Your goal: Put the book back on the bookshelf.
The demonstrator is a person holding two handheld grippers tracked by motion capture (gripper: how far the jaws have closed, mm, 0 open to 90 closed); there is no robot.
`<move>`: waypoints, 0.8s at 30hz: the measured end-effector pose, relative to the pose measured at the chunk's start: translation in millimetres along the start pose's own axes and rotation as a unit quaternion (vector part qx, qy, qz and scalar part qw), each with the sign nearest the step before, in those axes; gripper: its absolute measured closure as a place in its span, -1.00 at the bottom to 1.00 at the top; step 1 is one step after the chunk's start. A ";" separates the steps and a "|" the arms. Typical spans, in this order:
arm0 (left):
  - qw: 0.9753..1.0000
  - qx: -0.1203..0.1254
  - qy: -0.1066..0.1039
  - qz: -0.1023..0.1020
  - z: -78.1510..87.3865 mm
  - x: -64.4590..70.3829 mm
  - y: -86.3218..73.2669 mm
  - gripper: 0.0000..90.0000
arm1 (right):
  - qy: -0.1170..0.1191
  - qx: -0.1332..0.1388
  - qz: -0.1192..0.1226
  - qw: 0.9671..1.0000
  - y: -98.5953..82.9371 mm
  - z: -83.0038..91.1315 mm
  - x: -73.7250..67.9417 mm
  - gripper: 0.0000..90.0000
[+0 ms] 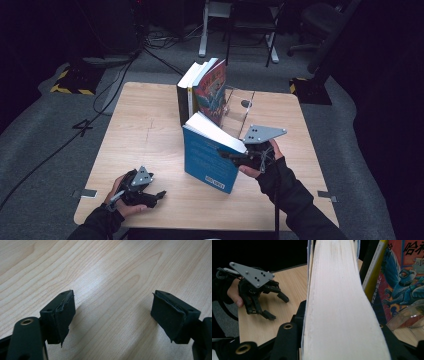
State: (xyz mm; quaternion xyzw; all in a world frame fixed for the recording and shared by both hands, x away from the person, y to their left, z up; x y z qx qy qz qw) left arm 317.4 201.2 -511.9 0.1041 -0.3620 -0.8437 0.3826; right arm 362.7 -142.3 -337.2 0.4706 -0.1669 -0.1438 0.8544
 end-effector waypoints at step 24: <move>1.000 -0.002 -0.004 -0.001 -0.2 -1.2 0.3 -0.59 | -0.084 -0.019 -0.016 0.996 30.8 22.9 44.5 0.36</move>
Point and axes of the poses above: each handheld gripper's, and its own axes: z roughly backward along the jaws, y roughly out of its top, x roughly to its right, the point moved 1 cm from there along -z, roughly forward along the jaws, and after that the axes turned 7 degrees about z, right-handed, at the moved point
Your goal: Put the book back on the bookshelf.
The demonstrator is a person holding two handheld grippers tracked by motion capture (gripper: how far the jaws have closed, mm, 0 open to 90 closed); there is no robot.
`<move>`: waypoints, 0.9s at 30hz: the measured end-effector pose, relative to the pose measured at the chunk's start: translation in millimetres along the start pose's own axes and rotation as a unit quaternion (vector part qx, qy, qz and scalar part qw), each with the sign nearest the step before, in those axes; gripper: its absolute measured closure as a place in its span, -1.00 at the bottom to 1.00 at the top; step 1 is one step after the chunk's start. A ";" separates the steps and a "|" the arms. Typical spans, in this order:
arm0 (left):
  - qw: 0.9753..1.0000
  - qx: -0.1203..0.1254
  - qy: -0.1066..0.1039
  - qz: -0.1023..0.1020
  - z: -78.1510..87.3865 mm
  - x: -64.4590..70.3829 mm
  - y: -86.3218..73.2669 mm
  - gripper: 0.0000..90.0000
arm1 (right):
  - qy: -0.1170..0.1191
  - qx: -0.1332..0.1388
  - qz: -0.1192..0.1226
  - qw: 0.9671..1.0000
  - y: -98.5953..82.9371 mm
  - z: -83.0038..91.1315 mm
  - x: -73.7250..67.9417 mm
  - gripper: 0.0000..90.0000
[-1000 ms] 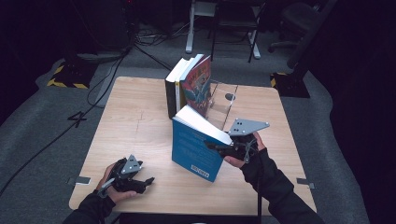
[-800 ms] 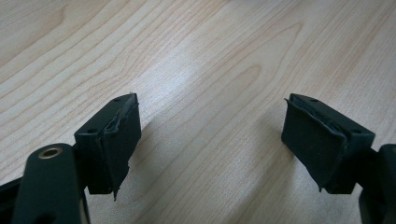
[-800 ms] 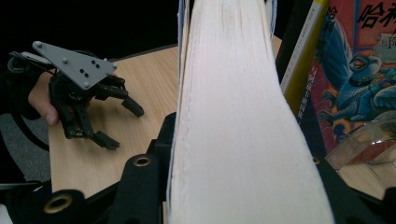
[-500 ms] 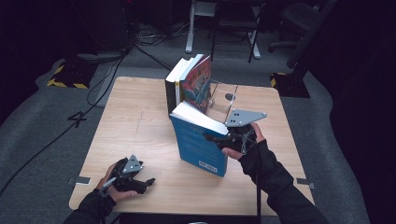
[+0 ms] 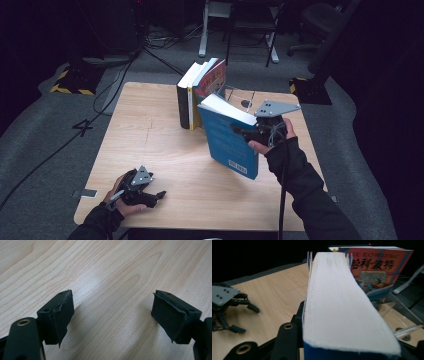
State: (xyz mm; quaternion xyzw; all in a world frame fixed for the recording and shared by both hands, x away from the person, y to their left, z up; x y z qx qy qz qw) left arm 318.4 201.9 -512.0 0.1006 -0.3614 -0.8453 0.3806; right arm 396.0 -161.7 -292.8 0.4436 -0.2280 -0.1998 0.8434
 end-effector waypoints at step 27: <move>1.000 0.000 -0.001 -0.001 -0.2 0.1 0.1 -0.59 | -0.162 0.011 -0.122 0.979 4.9 -29.8 73.7 0.36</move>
Point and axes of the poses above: each handheld gripper's, and its own axes: z roughly backward along the jaws, y roughly out of its top, x roughly to its right, the point moved 1 cm from there along -z, roughly forward along the jaws, and after that the axes turned 7 degrees about z, right-handed, at the moved point
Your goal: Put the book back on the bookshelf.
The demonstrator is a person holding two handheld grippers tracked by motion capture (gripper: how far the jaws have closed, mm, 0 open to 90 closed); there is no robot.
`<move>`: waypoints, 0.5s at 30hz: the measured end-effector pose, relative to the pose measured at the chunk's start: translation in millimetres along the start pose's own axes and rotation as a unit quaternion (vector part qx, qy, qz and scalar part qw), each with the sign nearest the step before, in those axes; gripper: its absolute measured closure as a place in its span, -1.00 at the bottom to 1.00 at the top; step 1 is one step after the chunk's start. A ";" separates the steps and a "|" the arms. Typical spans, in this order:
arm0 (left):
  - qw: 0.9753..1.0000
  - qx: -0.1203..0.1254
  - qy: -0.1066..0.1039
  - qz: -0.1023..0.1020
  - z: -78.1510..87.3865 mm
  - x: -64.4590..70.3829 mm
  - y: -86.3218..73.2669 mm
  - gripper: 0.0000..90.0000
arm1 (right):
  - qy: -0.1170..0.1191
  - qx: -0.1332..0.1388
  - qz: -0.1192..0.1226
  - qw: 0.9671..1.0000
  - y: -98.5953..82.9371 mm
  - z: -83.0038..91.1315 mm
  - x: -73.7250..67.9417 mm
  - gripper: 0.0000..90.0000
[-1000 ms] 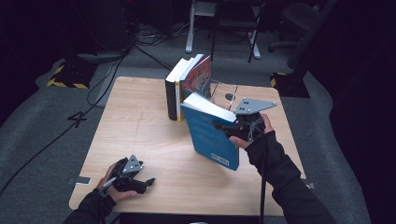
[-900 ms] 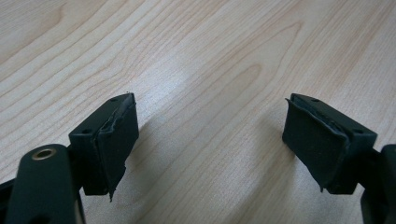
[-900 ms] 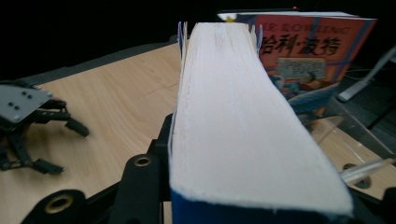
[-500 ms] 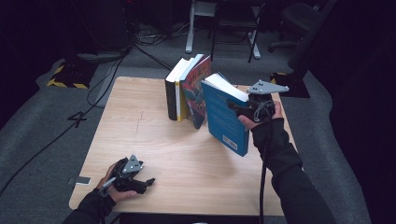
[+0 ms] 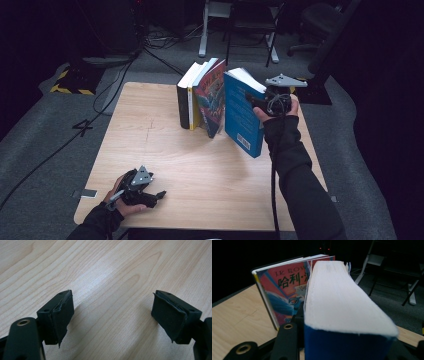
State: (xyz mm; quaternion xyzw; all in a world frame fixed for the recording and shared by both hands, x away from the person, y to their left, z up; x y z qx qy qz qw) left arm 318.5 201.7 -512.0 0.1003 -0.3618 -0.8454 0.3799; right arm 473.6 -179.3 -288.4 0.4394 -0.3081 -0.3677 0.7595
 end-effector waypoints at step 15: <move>1.000 0.000 -0.004 -0.006 -0.8 2.2 0.5 -0.59 | -0.080 0.016 -0.027 0.996 18.6 -35.2 0.7 0.35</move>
Point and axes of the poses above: each handheld gripper's, and its own axes: z roughly backward along the jaws, y roughly out of its top, x roughly to its right, the point moved 1 cm from there along -z, roughly forward along the jaws, and after that the axes turned 7 degrees about z, right-handed, at the moved point
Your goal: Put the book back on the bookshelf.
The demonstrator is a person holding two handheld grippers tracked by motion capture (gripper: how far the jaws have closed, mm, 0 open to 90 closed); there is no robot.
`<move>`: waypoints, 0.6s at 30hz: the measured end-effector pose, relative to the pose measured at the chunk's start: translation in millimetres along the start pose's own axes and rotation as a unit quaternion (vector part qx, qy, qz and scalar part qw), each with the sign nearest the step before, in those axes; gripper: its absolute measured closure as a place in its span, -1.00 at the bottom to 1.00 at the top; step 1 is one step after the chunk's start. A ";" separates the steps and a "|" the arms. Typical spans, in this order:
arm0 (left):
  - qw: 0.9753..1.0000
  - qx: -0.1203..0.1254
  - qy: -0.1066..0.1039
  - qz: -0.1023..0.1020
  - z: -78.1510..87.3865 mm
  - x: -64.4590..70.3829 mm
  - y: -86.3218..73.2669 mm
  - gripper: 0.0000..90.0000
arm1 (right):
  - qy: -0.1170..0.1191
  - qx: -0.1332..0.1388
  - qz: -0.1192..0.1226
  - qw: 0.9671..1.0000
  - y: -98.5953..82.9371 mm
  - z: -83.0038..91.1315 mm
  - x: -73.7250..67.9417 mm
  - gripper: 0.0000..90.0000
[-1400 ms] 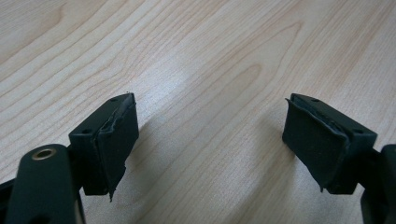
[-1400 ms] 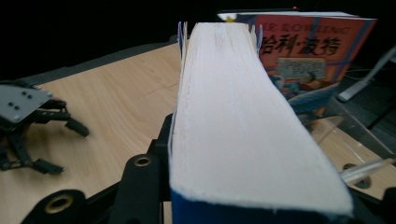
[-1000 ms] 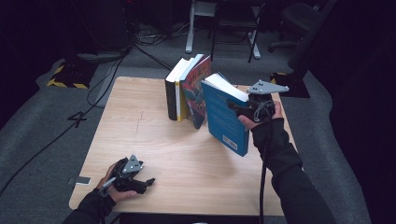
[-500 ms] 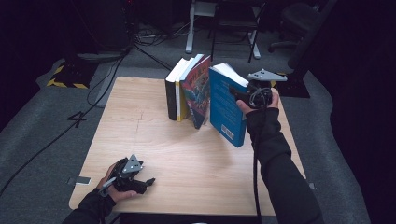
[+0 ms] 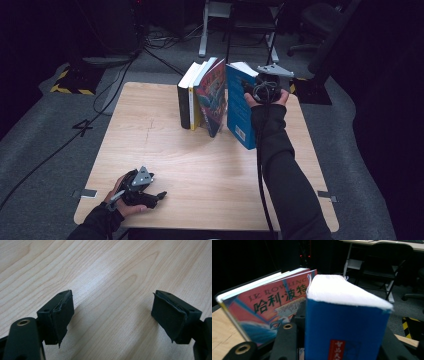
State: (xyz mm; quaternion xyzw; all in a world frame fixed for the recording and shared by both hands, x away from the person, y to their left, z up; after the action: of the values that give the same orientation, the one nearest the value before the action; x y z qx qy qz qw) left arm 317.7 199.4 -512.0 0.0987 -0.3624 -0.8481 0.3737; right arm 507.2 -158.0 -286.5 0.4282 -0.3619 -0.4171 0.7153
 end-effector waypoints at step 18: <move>1.000 -0.001 -0.007 -0.007 -1.6 4.8 0.9 -0.59 | -0.024 0.038 -0.020 0.999 -24.3 -43.9 8.7 0.35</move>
State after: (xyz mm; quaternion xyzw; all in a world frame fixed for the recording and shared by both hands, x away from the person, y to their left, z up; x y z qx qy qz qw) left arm 315.5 194.8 -512.0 0.0952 -0.3633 -0.8518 0.3652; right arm 542.0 -159.1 -323.6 0.4521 -0.3861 -0.4272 0.6812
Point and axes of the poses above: each handheld gripper's, and its own axes: z roughly backward along the jaws, y roughly out of its top, x roughly to its right, the point moved 1 cm from there along -z, roughly forward along the jaws, and after that the axes turned 7 degrees about z, right-handed, at the moved point
